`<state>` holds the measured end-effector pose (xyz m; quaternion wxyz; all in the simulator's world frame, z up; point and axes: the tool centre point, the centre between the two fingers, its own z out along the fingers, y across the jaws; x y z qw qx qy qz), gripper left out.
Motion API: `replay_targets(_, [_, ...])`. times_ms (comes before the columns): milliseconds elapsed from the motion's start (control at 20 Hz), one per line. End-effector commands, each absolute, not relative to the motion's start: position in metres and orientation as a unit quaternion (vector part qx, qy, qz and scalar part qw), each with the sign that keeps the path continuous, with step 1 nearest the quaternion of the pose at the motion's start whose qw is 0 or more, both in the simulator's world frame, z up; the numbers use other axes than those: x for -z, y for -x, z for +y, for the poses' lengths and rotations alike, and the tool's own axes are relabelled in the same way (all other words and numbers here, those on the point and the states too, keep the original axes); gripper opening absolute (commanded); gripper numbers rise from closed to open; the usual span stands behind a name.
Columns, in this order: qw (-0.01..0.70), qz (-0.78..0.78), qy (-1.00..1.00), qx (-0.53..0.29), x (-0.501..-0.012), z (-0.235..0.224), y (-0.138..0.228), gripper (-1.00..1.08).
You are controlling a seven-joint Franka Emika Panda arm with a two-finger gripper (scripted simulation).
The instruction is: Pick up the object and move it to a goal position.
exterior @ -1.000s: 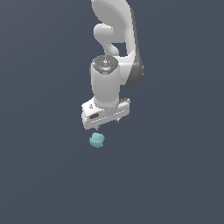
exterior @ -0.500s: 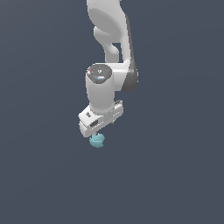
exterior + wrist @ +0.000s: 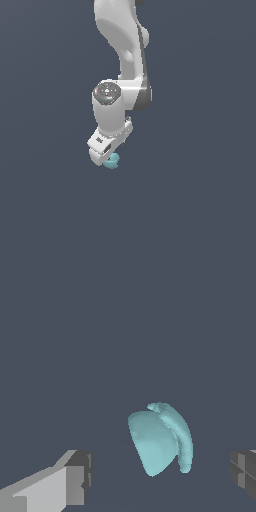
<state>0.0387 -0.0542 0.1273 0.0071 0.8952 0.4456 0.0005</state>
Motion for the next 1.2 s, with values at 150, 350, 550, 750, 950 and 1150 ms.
replay_targets(150, [0.005,0.506,-0.863,0.000,-0.116,-0.063,-0.042,1.00])
replay_targets(350, [0.003,0.544,-0.839,0.001,-0.108,-0.069,-0.044,1.00])
replay_targets(550, [0.002,0.572,-0.820,0.001,-0.103,-0.074,-0.045,1.00])
replay_targets(750, [0.001,0.592,-0.806,0.000,-0.098,-0.077,-0.046,1.00])
replay_targets(950, [0.000,0.604,-0.797,0.000,-0.096,-0.080,-0.047,1.00])
replay_targets(1150, [0.000,0.608,-0.794,0.000,-0.095,-0.080,-0.047,1.00])
